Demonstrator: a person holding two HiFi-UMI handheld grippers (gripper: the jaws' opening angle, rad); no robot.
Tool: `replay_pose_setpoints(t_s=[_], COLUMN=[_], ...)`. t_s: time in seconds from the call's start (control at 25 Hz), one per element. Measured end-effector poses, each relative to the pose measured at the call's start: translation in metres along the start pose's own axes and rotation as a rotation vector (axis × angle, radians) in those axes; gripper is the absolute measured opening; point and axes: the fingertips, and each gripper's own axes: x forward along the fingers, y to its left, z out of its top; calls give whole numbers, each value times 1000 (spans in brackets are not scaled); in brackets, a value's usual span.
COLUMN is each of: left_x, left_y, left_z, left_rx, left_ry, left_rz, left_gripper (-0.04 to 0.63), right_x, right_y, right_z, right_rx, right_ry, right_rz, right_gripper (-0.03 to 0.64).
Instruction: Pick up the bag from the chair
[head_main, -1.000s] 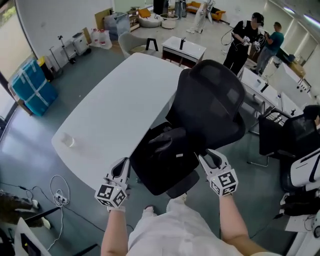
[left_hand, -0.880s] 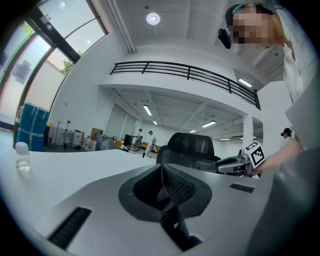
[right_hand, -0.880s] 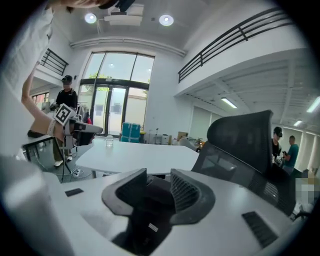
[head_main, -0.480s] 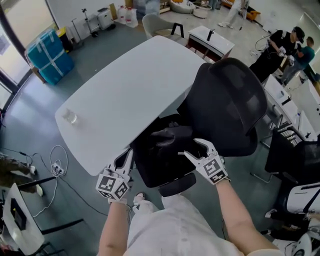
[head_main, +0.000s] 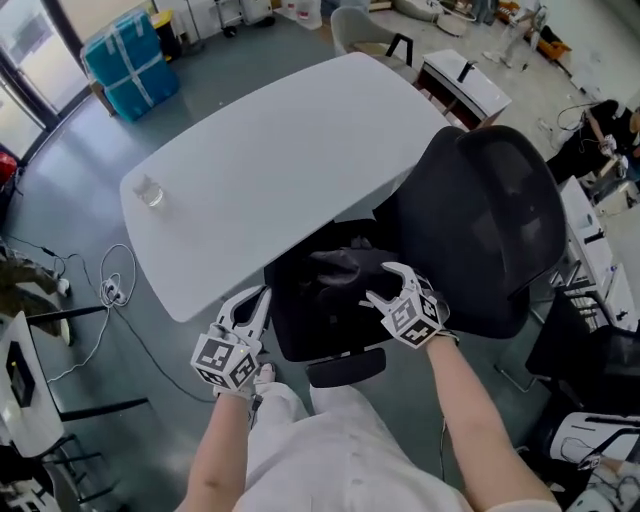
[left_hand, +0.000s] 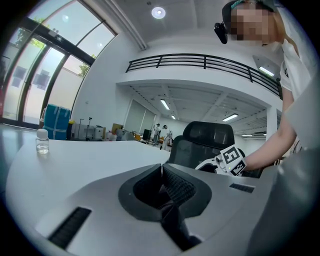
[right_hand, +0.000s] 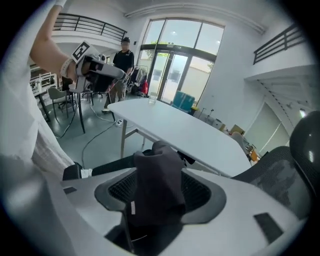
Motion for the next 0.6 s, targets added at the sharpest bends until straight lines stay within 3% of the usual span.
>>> replay_pose_setpoints(t_s=[0.44, 0.6], left_x=[-1, 2], left_y=[14, 12], left_z=[-6, -8], left_rx=[-11, -15], left_ry=[13, 15], left_rz=[20, 11], left_gripper=[26, 28], right_x=[38, 44], right_y=[-2, -6], right_z=[-13, -18], right_rx=[-198, -209], right_ry=[136, 166], right_rz=[28, 10], right_gripper=[270, 233])
